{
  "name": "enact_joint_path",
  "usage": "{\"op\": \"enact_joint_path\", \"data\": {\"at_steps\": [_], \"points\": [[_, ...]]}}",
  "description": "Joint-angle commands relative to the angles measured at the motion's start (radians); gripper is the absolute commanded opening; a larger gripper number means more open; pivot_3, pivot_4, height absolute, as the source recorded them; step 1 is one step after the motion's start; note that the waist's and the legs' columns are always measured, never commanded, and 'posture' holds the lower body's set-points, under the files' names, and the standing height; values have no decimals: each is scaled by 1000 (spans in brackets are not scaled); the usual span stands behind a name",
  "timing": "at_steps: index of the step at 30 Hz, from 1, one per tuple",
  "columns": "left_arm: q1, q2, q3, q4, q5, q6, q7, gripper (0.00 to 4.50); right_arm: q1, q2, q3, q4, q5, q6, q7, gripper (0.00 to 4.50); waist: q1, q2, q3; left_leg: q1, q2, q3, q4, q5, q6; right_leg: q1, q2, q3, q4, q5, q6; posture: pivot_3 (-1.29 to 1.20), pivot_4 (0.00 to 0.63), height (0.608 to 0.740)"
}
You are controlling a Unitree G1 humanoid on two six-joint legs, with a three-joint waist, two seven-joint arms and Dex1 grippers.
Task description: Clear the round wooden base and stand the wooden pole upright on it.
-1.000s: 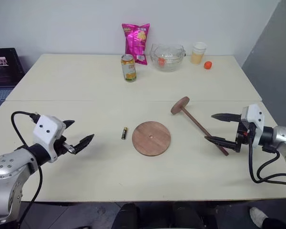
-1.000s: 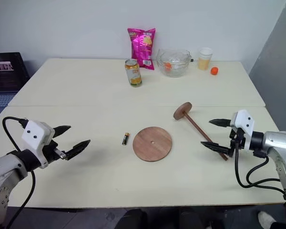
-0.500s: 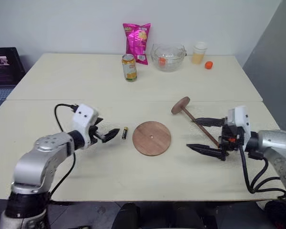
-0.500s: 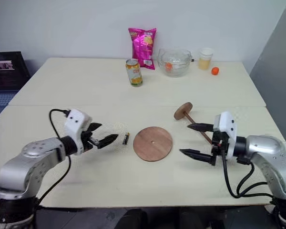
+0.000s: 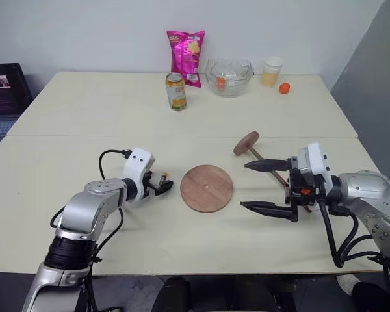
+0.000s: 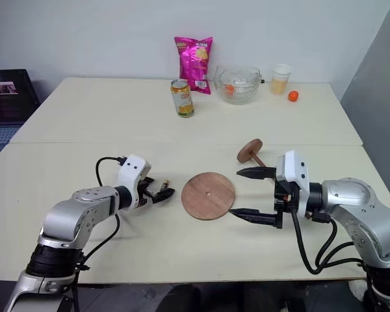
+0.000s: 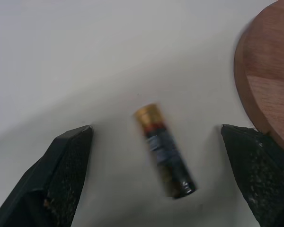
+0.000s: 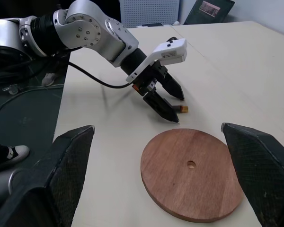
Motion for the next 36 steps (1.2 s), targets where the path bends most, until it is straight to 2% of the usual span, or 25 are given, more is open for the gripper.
{"op": "enact_joint_path", "data": {"at_steps": [1,5,16,22,26,33,36], "points": [[-16,-17,-20,23,8,8,-12,4481,-10,-3,-13,-28,21,-8,9,4500,0,0,0,0,0,0,0,0,0,0,0,0,0,0,0,0,150,740],[-17,-24,-30,36,14,8,-18,3855,-23,-3,-9,-26,23,-3,10,4500,0,0,0,0,0,0,0,0,0,0,0,0,0,0,0,0,150,740],[3,-7,-6,32,23,1,-32,1640,-46,-12,-13,-19,45,22,17,4500,0,0,0,0,0,0,0,0,0,0,0,0,0,0,0,0,150,740],[28,20,17,-5,29,-64,-56,378,-57,-15,-6,-9,44,21,26,4500,0,0,0,0,0,0,0,0,0,0,0,0,0,0,0,0,150,740],[33,29,87,-31,-14,-78,-81,358,-61,-12,-1,-6,39,18,29,4500,0,0,0,0,0,0,0,0,0,0,0,0,0,0,0,0,150,740],[83,82,363,17,-209,-52,-211,358,-61,-10,-1,-10,42,17,29,4500,-3,-1,1,0,0,0,0,0,0,-1,0,0,0,0,0,0,150,740],[112,119,415,26,-253,-62,-270,358,-65,-5,7,-6,40,14,31,4500,-3,-1,1,-1,0,0,0,0,0,-2,0,0,0,0,0,0,150,740]]}}
